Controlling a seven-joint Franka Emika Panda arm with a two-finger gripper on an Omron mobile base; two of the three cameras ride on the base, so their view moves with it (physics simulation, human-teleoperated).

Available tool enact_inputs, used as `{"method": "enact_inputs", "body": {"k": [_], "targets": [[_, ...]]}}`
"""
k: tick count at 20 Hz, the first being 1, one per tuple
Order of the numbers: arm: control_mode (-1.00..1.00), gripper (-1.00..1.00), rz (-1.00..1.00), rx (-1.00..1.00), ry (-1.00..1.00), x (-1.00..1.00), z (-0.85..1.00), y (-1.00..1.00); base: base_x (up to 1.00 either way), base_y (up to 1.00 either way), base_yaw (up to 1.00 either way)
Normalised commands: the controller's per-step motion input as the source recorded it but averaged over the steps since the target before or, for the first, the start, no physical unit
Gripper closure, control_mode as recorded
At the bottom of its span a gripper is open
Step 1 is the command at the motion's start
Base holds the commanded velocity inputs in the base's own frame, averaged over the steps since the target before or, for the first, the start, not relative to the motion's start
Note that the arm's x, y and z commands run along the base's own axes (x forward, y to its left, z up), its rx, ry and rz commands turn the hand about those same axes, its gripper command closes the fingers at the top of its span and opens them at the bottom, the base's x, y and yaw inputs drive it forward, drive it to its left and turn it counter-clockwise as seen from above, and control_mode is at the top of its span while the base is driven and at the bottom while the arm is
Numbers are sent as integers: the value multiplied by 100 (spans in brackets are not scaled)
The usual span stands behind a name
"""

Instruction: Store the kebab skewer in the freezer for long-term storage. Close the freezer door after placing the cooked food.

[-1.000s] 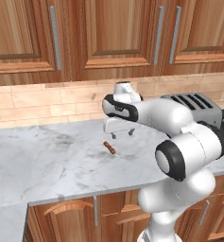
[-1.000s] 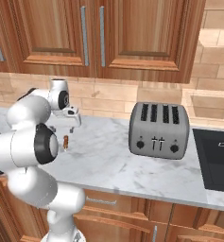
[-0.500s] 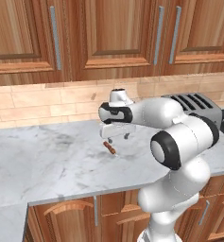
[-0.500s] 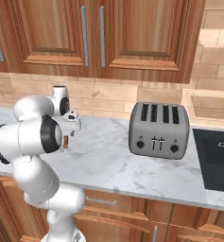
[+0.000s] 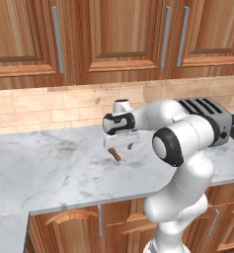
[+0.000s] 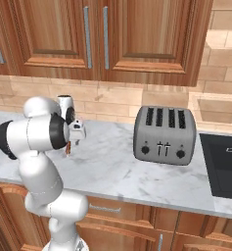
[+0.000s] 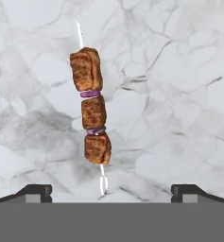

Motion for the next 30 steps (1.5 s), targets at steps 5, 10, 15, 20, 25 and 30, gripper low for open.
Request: {"method": "enact_inputs", "body": {"k": [5, 10, 15, 20, 25, 30], "targets": [[-100, -100, 0, 0, 0, 19, -19, 5, 0, 0, 0], [-100, -100, 0, 0, 0, 4, -14, 12, 0, 0, 0], [-100, -100, 0, 0, 0, 0, -19, 9, 0, 0, 0], [-100, -100, 0, 0, 0, 12, -24, 0, 0, 0, 0], [-100, -100, 0, 0, 0, 9, -23, 0, 0, 0, 0], [-100, -100, 0, 0, 0, 0, -13, 5, 0, 0, 0]]}}
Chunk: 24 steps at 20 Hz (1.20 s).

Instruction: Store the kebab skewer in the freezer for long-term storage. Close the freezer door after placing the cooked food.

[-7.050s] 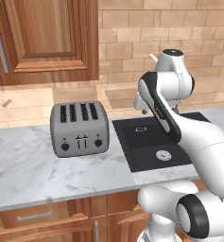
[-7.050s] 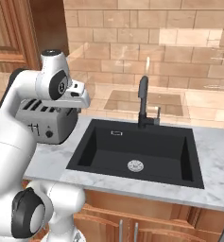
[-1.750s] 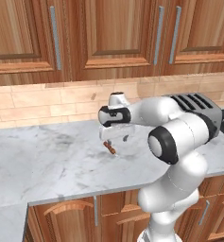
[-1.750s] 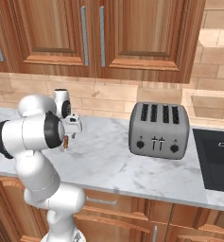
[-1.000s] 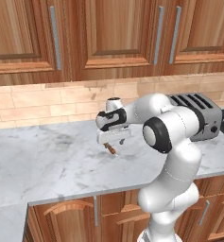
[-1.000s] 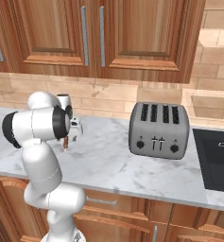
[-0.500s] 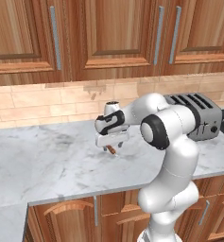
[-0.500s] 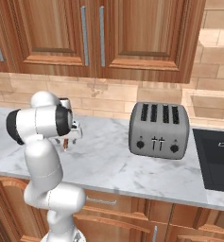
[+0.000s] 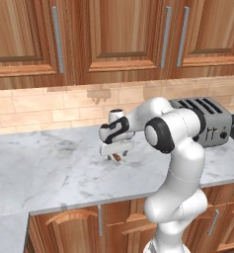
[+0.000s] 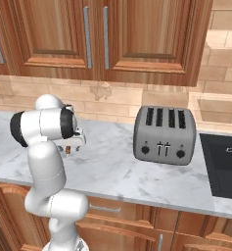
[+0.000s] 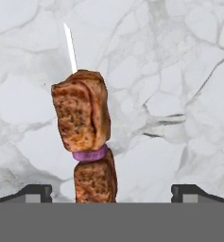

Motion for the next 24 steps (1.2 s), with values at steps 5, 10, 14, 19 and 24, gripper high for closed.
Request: {"method": "enact_inputs", "body": {"k": [5, 10, 14, 19, 24], "targets": [[-100, -100, 0, 0, 0, 0, -13, 3, 0, 0, 0], [-100, 100, 1, 0, 0, -1, -21, 12, 0, 0, 0], [-100, 100, 5, 0, 0, -1, -25, 28, 0, 0, 0], [-100, 100, 6, 0, 0, 0, -18, 24, 0, 0, 0], [-100, 100, 1, 0, 0, 0, -16, 11, 0, 0, 0]]}}
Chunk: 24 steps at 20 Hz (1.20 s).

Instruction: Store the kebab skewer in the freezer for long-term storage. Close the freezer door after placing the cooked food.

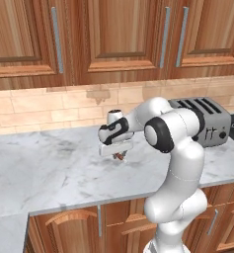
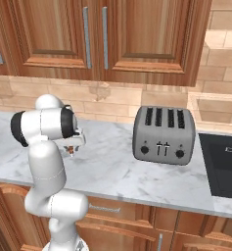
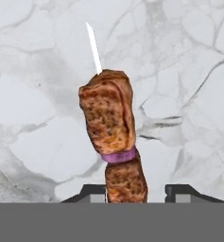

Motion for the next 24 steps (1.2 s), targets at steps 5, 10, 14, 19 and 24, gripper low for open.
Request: {"method": "enact_inputs", "body": {"k": [5, 10, 14, 19, 24], "targets": [[-100, 100, 0, 0, -3, 0, -6, 21, 0, 0, 0], [-100, 100, -6, 0, -7, 0, 35, 3, 0, 0, 0], [-100, 100, -9, 0, 0, -5, 62, -3, 0, 0, 0], [-100, 100, -23, 0, 0, -40, 53, 0, 0, 0, 0], [-100, 100, -25, 0, 0, -89, 38, -2, 0, 0, 0]]}}
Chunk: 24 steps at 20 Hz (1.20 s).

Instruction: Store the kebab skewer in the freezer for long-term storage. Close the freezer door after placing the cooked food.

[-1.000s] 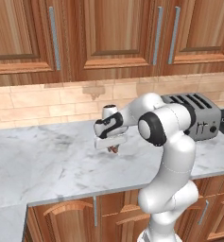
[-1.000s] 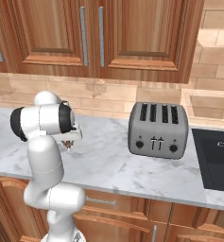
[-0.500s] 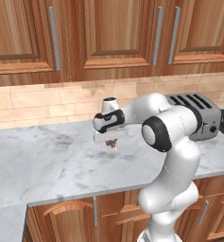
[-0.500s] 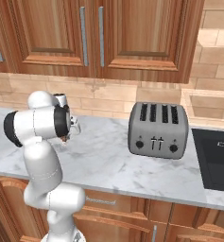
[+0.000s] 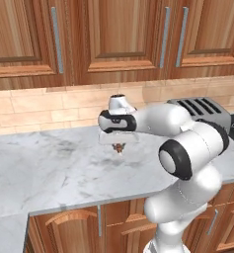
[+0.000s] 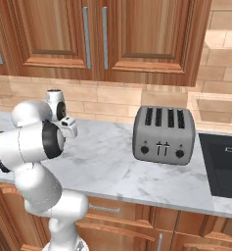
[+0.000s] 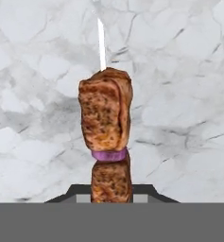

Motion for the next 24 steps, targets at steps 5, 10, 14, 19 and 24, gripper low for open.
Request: {"method": "enact_inputs", "body": {"k": [5, 10, 14, 19, 24], "targets": [[-100, 100, -30, 0, 0, -92, 27, -24, 0, 0, 0], [-100, 100, -40, 0, 0, -82, 21, -74, 0, 0, 0], [-100, 100, -38, 0, 2, -59, 33, -81, 0, 0, 0], [-100, 100, -43, 0, 6, -44, 36, -70, 0, 0, 0], [-100, 100, -47, 0, -4, -64, 50, -9, 0, 0, 0]]}}
